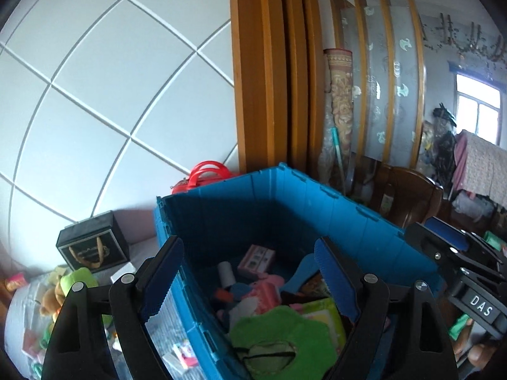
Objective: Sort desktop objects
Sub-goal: 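Carry the white box and yellow bag into the blue crate and release both, then withdraw both open tools from the crate back over the table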
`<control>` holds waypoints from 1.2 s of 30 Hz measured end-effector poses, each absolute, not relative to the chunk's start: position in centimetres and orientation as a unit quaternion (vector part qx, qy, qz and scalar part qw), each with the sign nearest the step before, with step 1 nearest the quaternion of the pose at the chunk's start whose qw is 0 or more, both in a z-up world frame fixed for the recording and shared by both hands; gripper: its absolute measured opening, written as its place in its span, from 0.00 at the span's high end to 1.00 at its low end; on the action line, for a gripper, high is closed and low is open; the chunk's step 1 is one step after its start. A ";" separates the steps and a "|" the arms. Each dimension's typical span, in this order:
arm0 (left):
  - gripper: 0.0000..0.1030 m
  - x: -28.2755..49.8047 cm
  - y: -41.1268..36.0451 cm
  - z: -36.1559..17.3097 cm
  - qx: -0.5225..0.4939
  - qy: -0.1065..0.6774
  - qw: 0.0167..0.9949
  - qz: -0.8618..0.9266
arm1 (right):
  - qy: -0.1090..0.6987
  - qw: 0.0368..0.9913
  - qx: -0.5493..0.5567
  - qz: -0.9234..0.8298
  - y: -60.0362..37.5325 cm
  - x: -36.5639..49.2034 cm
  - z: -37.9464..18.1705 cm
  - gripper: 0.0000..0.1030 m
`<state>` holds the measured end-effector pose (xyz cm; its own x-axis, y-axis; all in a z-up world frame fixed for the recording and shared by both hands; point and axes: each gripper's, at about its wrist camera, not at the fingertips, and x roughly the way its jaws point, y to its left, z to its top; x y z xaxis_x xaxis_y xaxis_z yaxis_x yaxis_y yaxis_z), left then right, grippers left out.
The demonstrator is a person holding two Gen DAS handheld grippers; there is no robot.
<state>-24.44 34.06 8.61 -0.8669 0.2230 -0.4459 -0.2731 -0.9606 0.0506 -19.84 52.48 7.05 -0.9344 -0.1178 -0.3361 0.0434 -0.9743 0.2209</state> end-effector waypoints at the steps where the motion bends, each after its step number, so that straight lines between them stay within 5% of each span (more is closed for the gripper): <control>1: 0.17 -23.8 33.5 8.5 -0.218 0.060 0.119 0.967 | -0.106 0.047 0.173 -0.978 52.1 -19.4 7.0 0.46; 20: 0.17 -13.3 18.1 5.4 -0.179 0.042 0.009 0.983 | -0.079 0.110 0.127 -0.983 40.5 -11.1 6.5 0.46; 36: 0.17 -5.0 -2.3 -1.2 -0.224 0.054 -0.088 0.969 | -0.069 0.166 0.198 -0.964 23.8 -8.0 1.0 0.46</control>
